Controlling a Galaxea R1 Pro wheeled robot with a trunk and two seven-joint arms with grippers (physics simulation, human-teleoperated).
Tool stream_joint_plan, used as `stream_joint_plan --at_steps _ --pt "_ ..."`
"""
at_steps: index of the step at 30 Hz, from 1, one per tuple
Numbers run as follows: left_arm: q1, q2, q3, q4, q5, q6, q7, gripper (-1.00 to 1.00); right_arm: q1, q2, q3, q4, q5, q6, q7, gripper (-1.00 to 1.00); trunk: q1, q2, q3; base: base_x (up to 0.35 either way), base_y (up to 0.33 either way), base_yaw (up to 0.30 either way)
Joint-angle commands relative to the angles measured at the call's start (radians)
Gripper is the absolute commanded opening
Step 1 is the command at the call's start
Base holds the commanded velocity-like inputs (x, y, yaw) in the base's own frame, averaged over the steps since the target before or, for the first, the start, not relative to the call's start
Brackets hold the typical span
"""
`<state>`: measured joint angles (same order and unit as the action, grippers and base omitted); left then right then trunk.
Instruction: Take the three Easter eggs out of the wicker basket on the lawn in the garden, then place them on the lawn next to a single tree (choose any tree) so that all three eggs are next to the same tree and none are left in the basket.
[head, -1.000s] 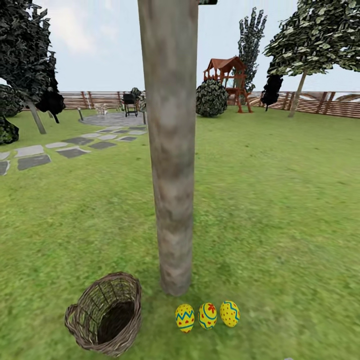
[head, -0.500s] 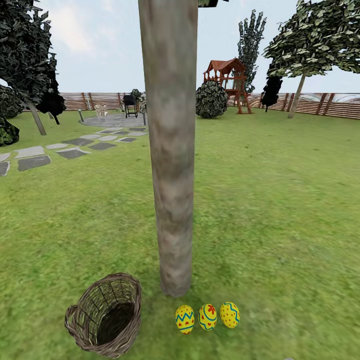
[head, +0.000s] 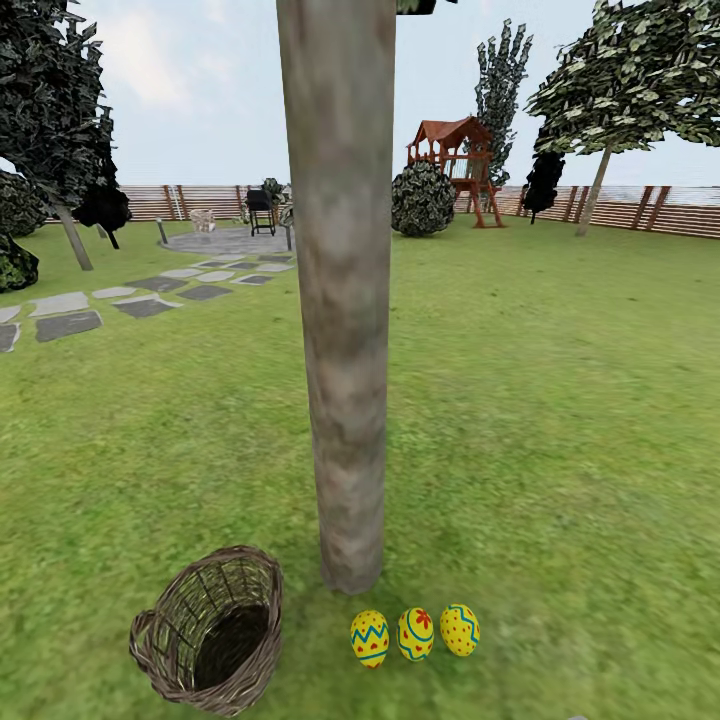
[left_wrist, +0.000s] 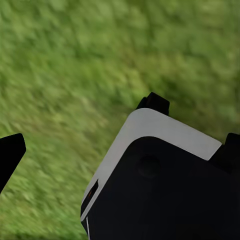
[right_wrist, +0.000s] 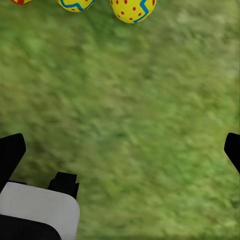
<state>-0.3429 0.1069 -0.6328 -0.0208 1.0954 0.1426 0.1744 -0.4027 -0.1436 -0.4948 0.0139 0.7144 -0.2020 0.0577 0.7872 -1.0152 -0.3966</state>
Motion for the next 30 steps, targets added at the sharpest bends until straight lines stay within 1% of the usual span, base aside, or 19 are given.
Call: stream_joint_plan --at_steps 1,24,30 --pt "0.0 0.0 -0.008 -0.002 0.008 0.005 0.005 1.0 -0.001 -0.001 -0.008 0.001 0.004 -0.004 0.004 1.0 0.0 -0.001 -0.001 0.0 0.0 0.0" --pt "0.0 0.0 -0.008 -0.002 0.008 0.005 0.005 1.0 -0.001 -0.001 -0.008 0.001 0.002 -0.004 0.004 1.0 0.0 -0.001 -0.001 0.0 0.0 0.0" --pt "0.0 0.0 -0.008 -0.002 0.008 0.005 0.005 1.0 -0.001 -0.001 -0.008 0.001 0.008 -0.002 0.005 1.0 0.0 -0.001 -0.001 0.0 0.0 0.0"
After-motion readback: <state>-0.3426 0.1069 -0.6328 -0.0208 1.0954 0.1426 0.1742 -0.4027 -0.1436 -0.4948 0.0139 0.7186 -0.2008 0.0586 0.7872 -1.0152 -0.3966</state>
